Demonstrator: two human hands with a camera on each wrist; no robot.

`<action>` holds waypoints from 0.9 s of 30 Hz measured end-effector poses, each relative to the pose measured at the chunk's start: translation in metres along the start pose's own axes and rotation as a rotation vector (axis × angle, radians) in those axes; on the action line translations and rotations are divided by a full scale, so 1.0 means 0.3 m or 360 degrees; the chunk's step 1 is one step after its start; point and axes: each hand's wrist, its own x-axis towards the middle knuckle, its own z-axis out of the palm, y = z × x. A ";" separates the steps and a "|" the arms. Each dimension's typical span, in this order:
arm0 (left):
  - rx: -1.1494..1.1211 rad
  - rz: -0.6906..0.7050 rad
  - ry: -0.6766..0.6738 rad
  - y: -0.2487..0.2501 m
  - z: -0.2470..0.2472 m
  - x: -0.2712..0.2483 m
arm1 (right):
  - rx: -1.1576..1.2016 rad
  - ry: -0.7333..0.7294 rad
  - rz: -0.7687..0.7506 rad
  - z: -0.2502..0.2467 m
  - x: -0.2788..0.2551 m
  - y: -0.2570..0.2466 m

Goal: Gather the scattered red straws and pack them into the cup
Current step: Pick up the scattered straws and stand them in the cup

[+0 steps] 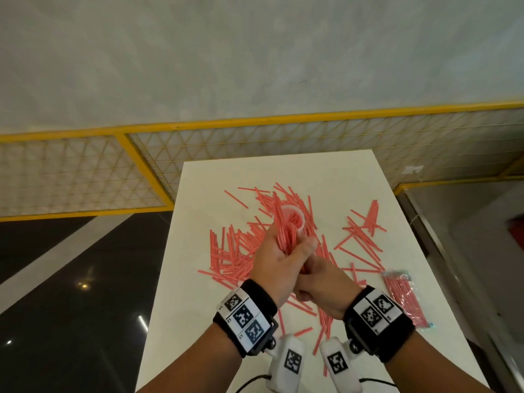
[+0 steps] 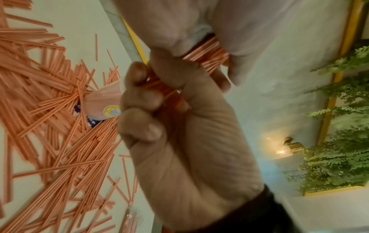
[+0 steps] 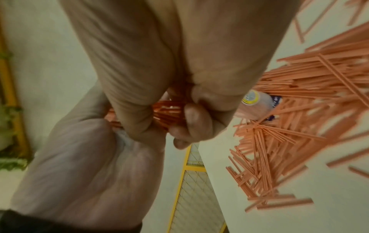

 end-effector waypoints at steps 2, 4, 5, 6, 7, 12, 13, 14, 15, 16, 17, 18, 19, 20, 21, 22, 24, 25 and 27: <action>0.0053 -0.0031 -0.0051 -0.014 -0.004 -0.001 | -0.0142 0.0060 -0.0047 0.007 0.012 0.001; 0.0027 -0.0062 -0.0053 -0.028 -0.009 0.003 | -0.0282 0.0080 -0.0045 0.011 0.024 0.014; 0.0005 -0.0079 -0.0049 -0.028 -0.012 0.003 | -0.0357 0.0074 -0.0042 0.016 0.025 0.018; 0.0023 -0.0072 -0.0042 -0.032 -0.015 0.004 | -0.0442 0.0063 -0.0042 0.021 0.024 0.020; 0.0104 -0.0049 -0.0047 -0.031 -0.018 0.004 | -0.0535 0.0058 -0.0053 0.025 0.025 0.020; 0.0649 0.0098 -0.0181 -0.067 -0.048 0.004 | -0.1763 0.0194 -0.0452 0.045 0.045 0.056; 0.0687 0.0106 -0.0220 -0.074 -0.055 0.006 | -0.2056 0.0240 -0.0546 0.049 0.054 0.061; 0.0699 0.0090 -0.0250 -0.086 -0.062 0.009 | -0.2295 0.0250 -0.0620 0.052 0.066 0.060; 0.0691 0.0059 -0.0282 -0.090 -0.069 0.011 | -0.2402 0.0208 -0.0639 0.052 0.072 0.044; 0.0666 0.0024 -0.0300 -0.092 -0.077 0.014 | -0.2406 0.0123 -0.0607 0.048 0.079 0.032; 0.0613 -0.0020 -0.0320 -0.089 -0.084 0.014 | -0.2309 0.0007 -0.0564 0.047 0.080 0.014; 0.0555 -0.0056 -0.0334 -0.086 -0.092 0.015 | -0.2192 -0.0048 -0.0523 0.045 0.085 -0.009; 0.0507 -0.0072 -0.0326 -0.080 -0.102 0.012 | -0.2090 0.0009 -0.0493 0.035 0.099 -0.030; 0.0503 -0.0081 -0.0288 -0.082 -0.117 0.011 | -0.1999 0.0110 -0.0419 0.016 0.118 -0.061; 0.0516 -0.0090 -0.0244 -0.085 -0.135 0.007 | -0.1890 0.0247 -0.0334 -0.013 0.150 -0.089; 0.0530 -0.0127 -0.0201 -0.093 -0.155 0.000 | -0.1763 0.0432 -0.0294 -0.043 0.189 -0.114; 0.0527 -0.0234 -0.0124 -0.120 -0.199 -0.022 | -0.1611 0.0728 -0.0307 -0.115 0.286 -0.132; 0.0539 -0.0279 -0.0097 -0.134 -0.219 -0.039 | -0.1607 0.0788 -0.0266 -0.146 0.329 -0.136; 0.0606 -0.0355 -0.0073 -0.177 -0.264 -0.077 | -0.1660 0.0776 -0.0136 -0.186 0.414 -0.121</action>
